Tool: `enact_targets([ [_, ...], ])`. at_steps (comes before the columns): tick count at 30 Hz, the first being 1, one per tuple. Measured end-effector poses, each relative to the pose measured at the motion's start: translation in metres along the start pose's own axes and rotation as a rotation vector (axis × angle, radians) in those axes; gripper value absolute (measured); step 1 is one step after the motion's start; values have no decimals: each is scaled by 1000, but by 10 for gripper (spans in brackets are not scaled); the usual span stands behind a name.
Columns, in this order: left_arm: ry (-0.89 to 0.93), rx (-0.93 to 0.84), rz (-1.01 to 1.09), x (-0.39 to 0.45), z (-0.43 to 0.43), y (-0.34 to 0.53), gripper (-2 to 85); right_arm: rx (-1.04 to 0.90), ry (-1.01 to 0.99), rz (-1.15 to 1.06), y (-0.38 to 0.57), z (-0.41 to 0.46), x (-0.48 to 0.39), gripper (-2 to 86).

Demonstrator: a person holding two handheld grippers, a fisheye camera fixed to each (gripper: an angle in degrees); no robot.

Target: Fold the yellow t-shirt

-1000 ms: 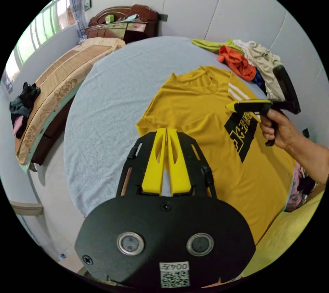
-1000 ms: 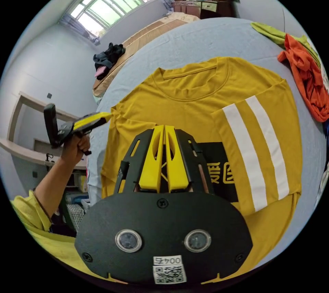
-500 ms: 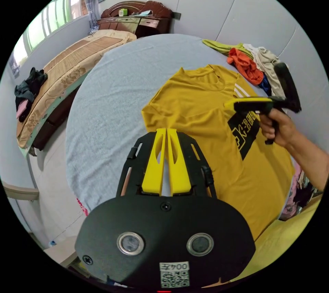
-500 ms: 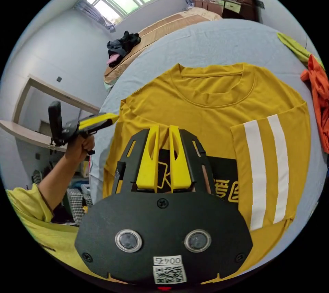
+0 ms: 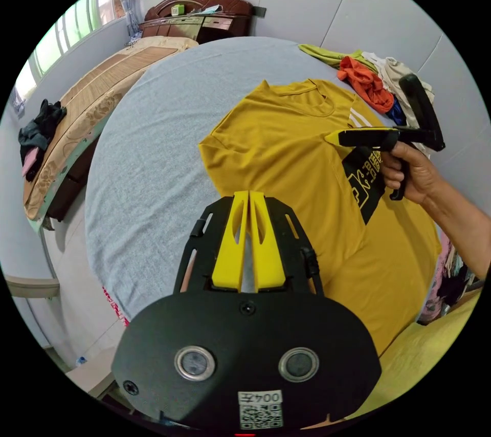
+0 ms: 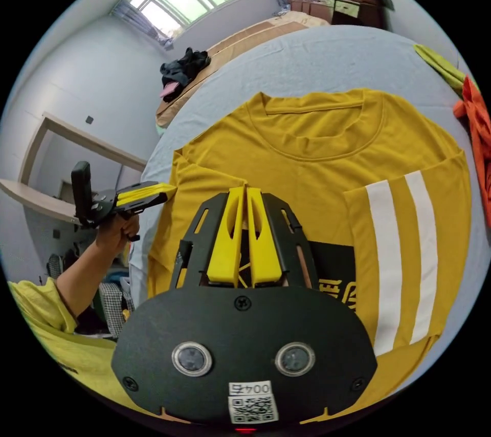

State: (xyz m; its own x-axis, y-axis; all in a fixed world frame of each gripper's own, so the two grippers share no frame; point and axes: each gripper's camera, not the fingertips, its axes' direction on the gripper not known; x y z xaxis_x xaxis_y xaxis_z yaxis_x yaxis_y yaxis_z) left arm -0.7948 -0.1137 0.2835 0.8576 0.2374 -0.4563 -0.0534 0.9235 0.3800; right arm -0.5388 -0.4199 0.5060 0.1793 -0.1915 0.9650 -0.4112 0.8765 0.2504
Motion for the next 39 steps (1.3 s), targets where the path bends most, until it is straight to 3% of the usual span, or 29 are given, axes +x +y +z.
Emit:
enact_targets([
  [9,-10,5,16,43,12,44,2,-49,99,-23,71,-39,-49,14],
  [13,-18,-26,65,85,-5,82,2,-224,307,-165,170,-65,-87,16],
  [18,36,-169,132,195,-8,165,2,-505,515,-105,302,-102,-91,0],
  [26,186,-335,153,375,51,252,2,-635,500,22,457,-158,-72,-7],
  [33,53,-462,209,489,110,304,4,-559,391,-44,496,-186,-78,-8],
  [39,-103,-436,177,527,124,336,5,-540,345,-150,525,-210,-99,-8],
])
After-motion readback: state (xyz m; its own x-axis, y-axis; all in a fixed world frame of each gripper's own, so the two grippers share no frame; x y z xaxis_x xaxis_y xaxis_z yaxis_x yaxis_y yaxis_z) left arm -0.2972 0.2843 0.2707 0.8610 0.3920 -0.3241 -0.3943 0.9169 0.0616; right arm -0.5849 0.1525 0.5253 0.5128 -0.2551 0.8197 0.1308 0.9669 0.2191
